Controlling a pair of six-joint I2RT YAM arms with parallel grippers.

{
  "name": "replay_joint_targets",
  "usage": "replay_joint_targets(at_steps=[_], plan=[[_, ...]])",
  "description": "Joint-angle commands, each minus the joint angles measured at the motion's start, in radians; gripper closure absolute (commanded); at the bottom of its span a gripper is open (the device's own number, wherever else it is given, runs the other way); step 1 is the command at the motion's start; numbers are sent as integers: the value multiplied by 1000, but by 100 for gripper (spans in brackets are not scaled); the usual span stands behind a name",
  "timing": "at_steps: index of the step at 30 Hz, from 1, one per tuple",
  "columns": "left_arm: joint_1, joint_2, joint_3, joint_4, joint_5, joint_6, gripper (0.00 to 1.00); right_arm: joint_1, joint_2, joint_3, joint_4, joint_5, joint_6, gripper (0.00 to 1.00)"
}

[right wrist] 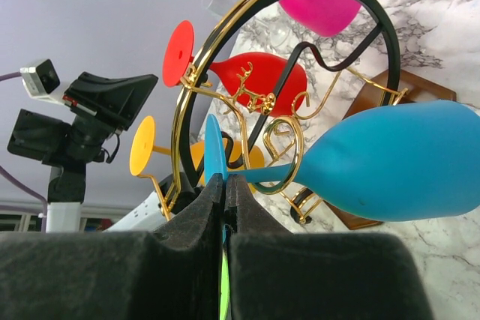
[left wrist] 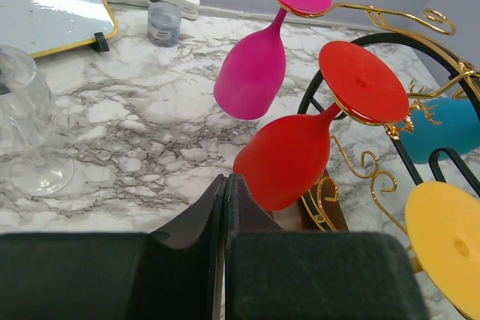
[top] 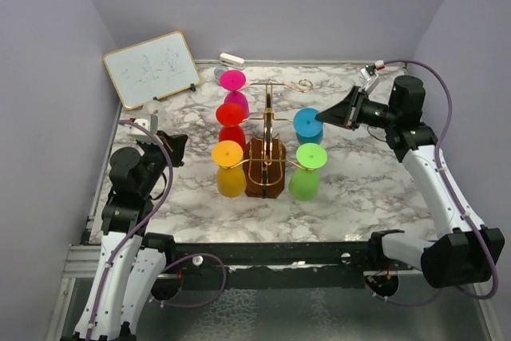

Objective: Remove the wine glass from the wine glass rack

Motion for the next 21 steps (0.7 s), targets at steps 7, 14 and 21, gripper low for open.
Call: replay_joint_targets(at_steps=[7, 14, 21], plan=[[-4, 2, -1, -5, -20, -7, 99, 41, 67, 41, 66, -57, 8, 99], [-4, 4, -1, -6, -21, -7, 97, 45, 128, 131, 81, -22, -10, 99], [-4, 1, -1, -9, -23, -8, 95, 46, 207, 199, 79, 35, -13, 99]])
